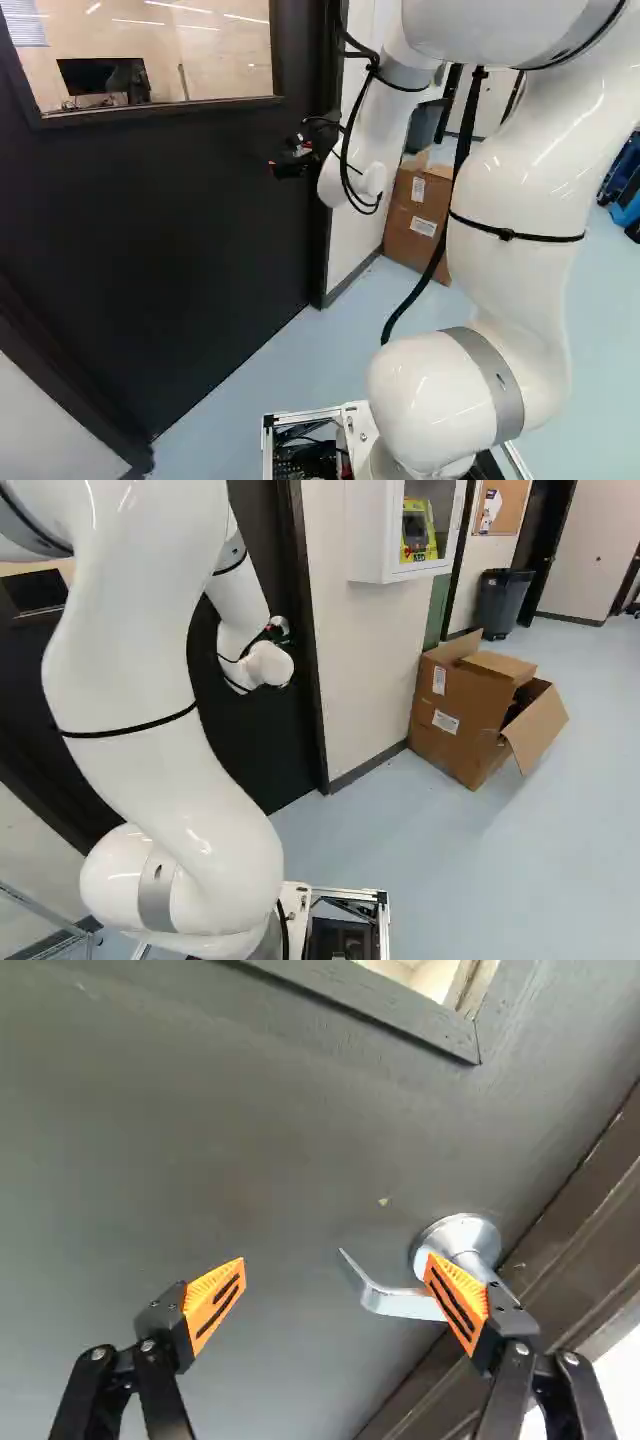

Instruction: Open the door and move inside

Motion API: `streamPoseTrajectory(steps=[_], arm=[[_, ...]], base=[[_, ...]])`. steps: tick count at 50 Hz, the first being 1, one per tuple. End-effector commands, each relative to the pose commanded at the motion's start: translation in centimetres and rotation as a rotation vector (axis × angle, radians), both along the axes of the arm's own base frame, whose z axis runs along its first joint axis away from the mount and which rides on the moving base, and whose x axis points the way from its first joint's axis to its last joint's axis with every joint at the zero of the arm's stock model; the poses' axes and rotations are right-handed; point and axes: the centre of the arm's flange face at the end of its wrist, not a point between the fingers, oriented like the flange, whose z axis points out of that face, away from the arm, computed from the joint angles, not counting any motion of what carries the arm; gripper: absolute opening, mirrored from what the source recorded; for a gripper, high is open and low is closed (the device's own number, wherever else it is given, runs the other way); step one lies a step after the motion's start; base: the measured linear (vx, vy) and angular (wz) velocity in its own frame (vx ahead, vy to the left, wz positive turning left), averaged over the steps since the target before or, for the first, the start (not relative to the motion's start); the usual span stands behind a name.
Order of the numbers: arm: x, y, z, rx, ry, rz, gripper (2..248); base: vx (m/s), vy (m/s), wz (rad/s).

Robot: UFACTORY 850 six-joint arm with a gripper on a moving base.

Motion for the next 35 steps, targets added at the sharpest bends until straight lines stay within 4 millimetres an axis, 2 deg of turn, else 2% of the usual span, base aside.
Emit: streamPoseTrajectory(steps=[35], arm=[[0.1, 0.3, -3.9, -0.005, 0.078, 0.005, 247]], base=[[0.0, 0.0, 0.0]])
